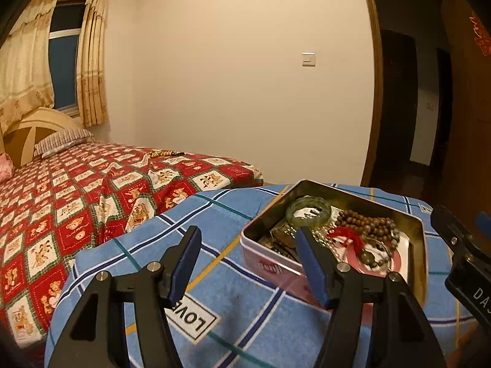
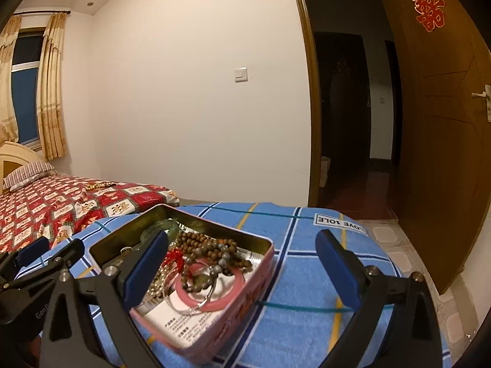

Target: Organize jewelry

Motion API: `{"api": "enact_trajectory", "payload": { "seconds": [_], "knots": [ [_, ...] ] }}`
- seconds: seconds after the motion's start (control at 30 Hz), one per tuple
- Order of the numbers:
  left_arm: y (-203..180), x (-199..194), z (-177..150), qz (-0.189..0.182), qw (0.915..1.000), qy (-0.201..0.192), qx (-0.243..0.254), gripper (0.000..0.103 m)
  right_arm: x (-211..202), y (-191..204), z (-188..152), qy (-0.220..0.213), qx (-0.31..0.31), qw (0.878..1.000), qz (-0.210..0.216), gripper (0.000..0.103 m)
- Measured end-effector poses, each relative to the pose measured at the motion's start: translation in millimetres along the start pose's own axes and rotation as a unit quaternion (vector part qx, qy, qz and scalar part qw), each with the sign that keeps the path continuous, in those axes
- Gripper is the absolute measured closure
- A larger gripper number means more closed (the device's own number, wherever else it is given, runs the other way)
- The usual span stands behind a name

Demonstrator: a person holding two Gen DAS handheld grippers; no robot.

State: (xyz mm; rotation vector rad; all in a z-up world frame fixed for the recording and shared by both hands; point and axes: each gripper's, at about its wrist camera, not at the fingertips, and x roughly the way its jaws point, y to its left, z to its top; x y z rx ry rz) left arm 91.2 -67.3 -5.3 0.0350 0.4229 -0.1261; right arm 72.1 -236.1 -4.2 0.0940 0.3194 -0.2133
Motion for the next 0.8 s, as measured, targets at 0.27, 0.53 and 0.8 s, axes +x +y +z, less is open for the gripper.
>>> {"api": "enact_trajectory", "payload": {
  "seconds": [0.27, 0.53, 0.8],
  "knots": [
    [1, -24, -8, 0.000, 0.9998, -0.018, 0.001, 0.034, -27, 11, -8, -0.026, -0.014, 1.000, 0.001, 0.004],
    [-1, -42, -13, -0.002, 0.9991, -0.042, 0.001, 0.028, -50, 14, -12, -0.063, -0.010, 0.998, -0.007, 0.002],
    [-1, -46, -14, -0.004, 0.9988, -0.049, 0.003, 0.024, -66, 9, -13, -0.093, 0.005, 0.995, -0.020, 0.000]
  ]
}}
